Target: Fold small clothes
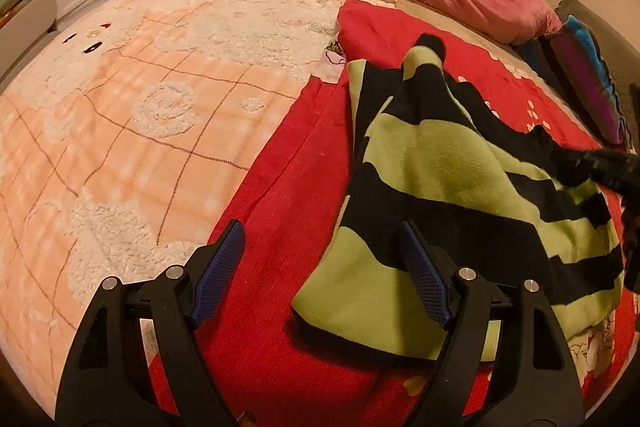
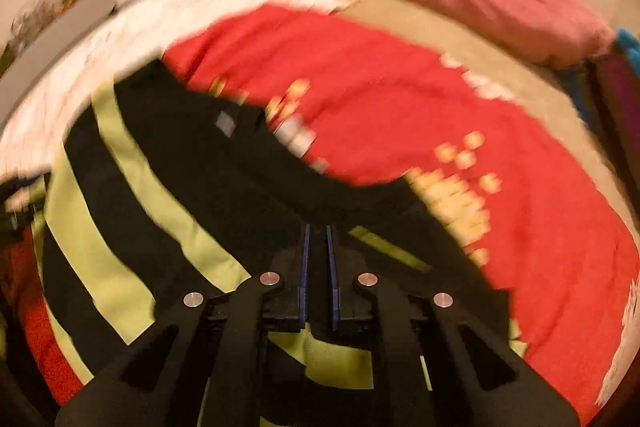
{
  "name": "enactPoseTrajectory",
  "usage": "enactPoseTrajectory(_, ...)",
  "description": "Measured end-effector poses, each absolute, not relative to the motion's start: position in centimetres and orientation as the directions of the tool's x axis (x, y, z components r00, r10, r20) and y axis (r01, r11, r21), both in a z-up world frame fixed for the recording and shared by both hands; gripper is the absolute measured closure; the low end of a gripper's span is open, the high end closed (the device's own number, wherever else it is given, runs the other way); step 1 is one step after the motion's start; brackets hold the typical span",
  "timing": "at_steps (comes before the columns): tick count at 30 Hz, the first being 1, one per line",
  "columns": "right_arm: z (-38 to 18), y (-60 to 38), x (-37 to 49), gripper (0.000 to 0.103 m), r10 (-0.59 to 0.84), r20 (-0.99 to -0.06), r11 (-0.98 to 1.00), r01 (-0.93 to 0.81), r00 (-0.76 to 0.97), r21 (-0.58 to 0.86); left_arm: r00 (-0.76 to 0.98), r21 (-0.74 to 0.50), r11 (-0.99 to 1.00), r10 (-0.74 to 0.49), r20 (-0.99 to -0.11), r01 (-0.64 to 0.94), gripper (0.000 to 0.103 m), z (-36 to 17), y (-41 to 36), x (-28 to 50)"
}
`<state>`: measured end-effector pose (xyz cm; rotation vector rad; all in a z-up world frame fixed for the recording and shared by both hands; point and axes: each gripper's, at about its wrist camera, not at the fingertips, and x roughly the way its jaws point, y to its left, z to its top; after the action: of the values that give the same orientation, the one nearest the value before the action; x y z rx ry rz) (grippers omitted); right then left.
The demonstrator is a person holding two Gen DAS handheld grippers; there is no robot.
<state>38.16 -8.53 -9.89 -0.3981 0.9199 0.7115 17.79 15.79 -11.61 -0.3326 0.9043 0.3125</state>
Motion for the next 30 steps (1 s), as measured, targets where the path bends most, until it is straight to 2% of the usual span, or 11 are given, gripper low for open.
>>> enactPoseTrajectory(4,-10.1,-9.7,40.7,0.096,0.341,-0.826,0.785,-0.62,0.45,-0.014,0.583,-0.147,0.906,0.125,-0.802,-0.397,0.032,-11.7,15.8,17.9)
enactPoseTrajectory(6,-11.2,-10.0,41.5,0.095,0.355,-0.843,0.788,-0.614,0.405,0.036,0.585,-0.148,0.906,0.125,-0.802,-0.396,0.032,-11.7,15.8,17.9)
enactPoseTrajectory(9,-11.3,-10.5,41.1,0.085,0.394,-0.819,0.782,-0.62,0.416,0.061,0.583,-0.145,0.907,0.127,-0.802,-0.396,0.032,-11.7,15.8,18.0)
enactPoseTrajectory(11,-9.9,-12.8,40.5,0.071,0.473,-0.761,0.795,-0.587,0.445,0.151,0.586,-0.144,0.908,0.128,-0.801,-0.394,0.032,-11.7,15.8,18.0)
enactPoseTrajectory(14,-8.0,-16.6,39.3,0.066,0.492,-0.707,0.829,-0.521,0.508,0.202,0.589,-0.148,0.907,0.126,-0.798,-0.395,0.032,-11.6,15.9,18.0)
enactPoseTrajectory(18,-7.4,-21.8,37.4,0.058,0.432,-0.708,0.878,-0.439,0.559,0.189,0.653,-0.182,0.911,0.117,-0.748,-0.371,0.032,-10.3,15.9,17.5)
enactPoseTrajectory(21,-8.7,-24.6,36.4,0.058,0.398,-0.739,0.898,-0.397,0.543,0.191,0.687,-0.202,0.922,0.087,-0.722,-0.33,0.032,-9.6,15.2,17.5)
enactPoseTrajectory(24,-10.1,-25.2,36.5,0.058,0.364,-0.765,0.913,-0.367,0.531,0.18,0.653,-0.194,0.927,0.067,-0.755,-0.32,0.032,-10.5,14.7,18.2)
enactPoseTrajectory(28,-11.5,-25.3,37.5,0.058,0.384,-0.768,0.913,-0.337,0.513,0.232,0.625,-0.17,0.933,0.07,-0.778,-0.317,0.032,-11.3,14.4,18.6)
enactPoseTrajectory(29,-11.9,-24.9,37.9,0.058,0.385,-0.777,0.912,-0.333,0.498,0.239,0.624,-0.178,0.933,0.062,-0.779,-0.314,0.034,-11.4,14.4,18.6)
enactPoseTrajectory(30,-12.1,-24.7,38.3,0.058,0.384,-0.786,0.912,-0.33,0.484,0.243,0.623,-0.185,0.932,0.054,-0.78,-0.312,0.04,-11.5,14.4,18.6)
